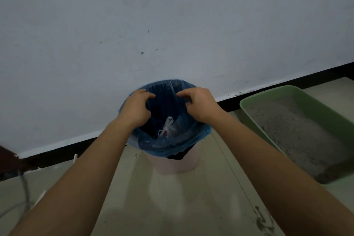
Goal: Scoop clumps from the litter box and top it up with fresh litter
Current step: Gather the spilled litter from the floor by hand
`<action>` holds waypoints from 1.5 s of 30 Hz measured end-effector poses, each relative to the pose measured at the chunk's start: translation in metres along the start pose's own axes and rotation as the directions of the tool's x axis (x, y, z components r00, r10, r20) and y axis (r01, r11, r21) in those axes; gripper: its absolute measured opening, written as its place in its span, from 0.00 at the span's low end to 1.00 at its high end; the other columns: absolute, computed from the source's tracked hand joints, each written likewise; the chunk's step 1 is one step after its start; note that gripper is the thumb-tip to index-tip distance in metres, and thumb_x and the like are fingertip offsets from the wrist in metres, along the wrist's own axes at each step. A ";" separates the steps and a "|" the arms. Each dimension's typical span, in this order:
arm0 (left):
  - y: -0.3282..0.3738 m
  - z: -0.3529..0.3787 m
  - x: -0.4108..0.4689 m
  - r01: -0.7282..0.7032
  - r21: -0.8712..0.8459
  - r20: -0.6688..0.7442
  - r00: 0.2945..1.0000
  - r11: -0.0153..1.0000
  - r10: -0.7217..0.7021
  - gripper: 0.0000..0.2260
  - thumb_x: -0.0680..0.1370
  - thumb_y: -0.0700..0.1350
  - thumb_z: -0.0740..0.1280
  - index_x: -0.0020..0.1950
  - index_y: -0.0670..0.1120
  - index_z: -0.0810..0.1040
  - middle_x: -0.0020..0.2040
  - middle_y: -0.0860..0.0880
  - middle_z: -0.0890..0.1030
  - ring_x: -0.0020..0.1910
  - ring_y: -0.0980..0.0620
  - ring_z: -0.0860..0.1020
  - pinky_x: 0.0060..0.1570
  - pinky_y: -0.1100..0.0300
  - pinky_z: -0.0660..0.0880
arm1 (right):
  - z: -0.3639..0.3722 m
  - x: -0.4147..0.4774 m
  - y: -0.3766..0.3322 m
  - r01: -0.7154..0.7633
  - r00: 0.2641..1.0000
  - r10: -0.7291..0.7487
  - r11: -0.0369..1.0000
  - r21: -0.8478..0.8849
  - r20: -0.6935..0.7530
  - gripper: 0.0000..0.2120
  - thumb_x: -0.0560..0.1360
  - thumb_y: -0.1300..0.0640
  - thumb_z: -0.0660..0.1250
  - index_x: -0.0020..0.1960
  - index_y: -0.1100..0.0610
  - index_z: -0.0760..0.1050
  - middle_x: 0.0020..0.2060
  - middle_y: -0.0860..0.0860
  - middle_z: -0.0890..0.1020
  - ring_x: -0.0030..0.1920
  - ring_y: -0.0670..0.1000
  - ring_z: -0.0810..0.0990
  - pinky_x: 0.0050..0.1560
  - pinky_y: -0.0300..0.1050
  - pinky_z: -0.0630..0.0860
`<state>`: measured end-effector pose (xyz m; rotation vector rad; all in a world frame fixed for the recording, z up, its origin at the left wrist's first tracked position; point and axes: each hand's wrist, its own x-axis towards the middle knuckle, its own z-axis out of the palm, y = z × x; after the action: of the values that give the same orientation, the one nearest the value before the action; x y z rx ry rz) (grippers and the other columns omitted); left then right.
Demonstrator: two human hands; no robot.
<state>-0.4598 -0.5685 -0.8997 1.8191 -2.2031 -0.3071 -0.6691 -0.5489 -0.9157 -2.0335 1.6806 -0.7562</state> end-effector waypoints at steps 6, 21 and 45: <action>0.032 0.015 0.001 0.004 -0.182 -0.103 0.994 0.983 -0.023 0.20 0.79 0.39 0.61 0.71 0.47 0.72 0.62 0.46 0.80 0.63 0.46 0.76 0.66 0.50 0.70 | -0.021 -0.042 0.030 -0.028 0.975 0.078 0.972 0.233 -0.206 0.15 0.80 0.56 0.65 0.66 0.53 0.77 0.59 0.49 0.81 0.57 0.45 0.79 0.61 0.37 0.75; 0.151 0.238 -0.110 -0.575 -0.308 0.077 0.779 0.758 0.622 0.24 0.77 0.34 0.57 0.74 0.41 0.67 0.73 0.44 0.69 0.72 0.48 0.67 0.72 0.56 0.63 | 0.062 -0.311 0.240 -0.484 0.867 0.498 0.854 -0.187 0.029 0.26 0.81 0.47 0.51 0.72 0.59 0.71 0.70 0.56 0.74 0.71 0.57 0.71 0.71 0.42 0.63; 0.074 0.339 -0.155 -0.580 -0.138 0.374 0.720 0.803 0.584 0.28 0.75 0.41 0.48 0.73 0.35 0.66 0.74 0.38 0.67 0.74 0.42 0.65 0.73 0.56 0.51 | 0.109 -0.387 0.209 -0.391 0.835 0.518 0.796 -0.462 0.187 0.49 0.75 0.25 0.43 0.79 0.61 0.33 0.78 0.57 0.32 0.77 0.53 0.31 0.79 0.55 0.44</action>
<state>-0.6150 -0.4045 -1.2051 1.0054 -2.9049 -0.5894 -0.8115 -0.2167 -1.1882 -1.7284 2.1437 0.0881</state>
